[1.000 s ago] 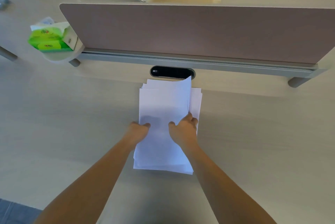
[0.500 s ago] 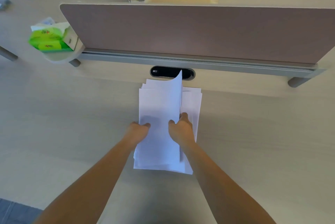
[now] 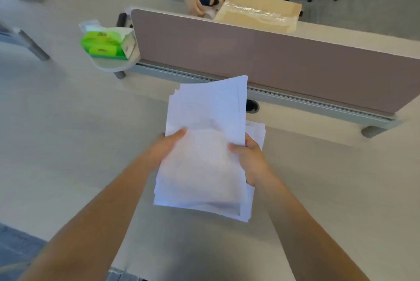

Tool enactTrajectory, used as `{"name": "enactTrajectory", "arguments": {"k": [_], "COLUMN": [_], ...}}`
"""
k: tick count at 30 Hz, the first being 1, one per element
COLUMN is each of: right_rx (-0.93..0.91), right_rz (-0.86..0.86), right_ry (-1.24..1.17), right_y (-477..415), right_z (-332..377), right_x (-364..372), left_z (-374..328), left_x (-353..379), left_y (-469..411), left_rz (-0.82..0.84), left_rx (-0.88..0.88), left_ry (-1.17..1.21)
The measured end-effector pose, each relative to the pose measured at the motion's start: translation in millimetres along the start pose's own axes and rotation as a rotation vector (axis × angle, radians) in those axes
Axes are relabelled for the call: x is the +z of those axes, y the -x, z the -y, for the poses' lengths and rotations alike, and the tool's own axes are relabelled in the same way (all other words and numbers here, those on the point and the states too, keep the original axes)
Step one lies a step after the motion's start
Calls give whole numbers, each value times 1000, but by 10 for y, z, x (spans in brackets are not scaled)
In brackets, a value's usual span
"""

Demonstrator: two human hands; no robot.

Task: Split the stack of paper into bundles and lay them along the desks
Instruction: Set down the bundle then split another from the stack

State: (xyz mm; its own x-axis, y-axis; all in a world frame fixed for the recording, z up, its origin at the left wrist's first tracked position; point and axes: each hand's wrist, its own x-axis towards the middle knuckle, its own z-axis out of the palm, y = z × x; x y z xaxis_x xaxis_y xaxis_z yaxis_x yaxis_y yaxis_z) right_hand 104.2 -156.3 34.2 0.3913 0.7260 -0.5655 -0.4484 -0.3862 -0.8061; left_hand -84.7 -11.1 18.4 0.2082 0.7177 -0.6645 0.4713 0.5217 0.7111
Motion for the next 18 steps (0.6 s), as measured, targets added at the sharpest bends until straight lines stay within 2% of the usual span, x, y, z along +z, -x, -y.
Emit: {"name": "enactTrajectory", "arguments": {"k": [3, 7, 9, 13, 18], "right_rx": [-147, -294, -331, -373, -375], "right_rz": [113, 93, 63, 12, -53], "right_ry": [-22, 7, -57, -128, 60], "right_y": [132, 197, 213, 277, 306], "right_z": [106, 214, 226, 148, -294], "right_x": [304, 799, 1088, 1662, 2062], "left_z": [-211, -366, -338, -142, 220], "left_x": [-401, -846, -1071, -1545, -2136], "left_y": [175, 421, 488, 475, 251], "left_rz": [22, -163, -173, -154, -36], "left_rx": [66, 418, 523, 576, 512], "left_ry": [159, 102, 91, 135, 69]}}
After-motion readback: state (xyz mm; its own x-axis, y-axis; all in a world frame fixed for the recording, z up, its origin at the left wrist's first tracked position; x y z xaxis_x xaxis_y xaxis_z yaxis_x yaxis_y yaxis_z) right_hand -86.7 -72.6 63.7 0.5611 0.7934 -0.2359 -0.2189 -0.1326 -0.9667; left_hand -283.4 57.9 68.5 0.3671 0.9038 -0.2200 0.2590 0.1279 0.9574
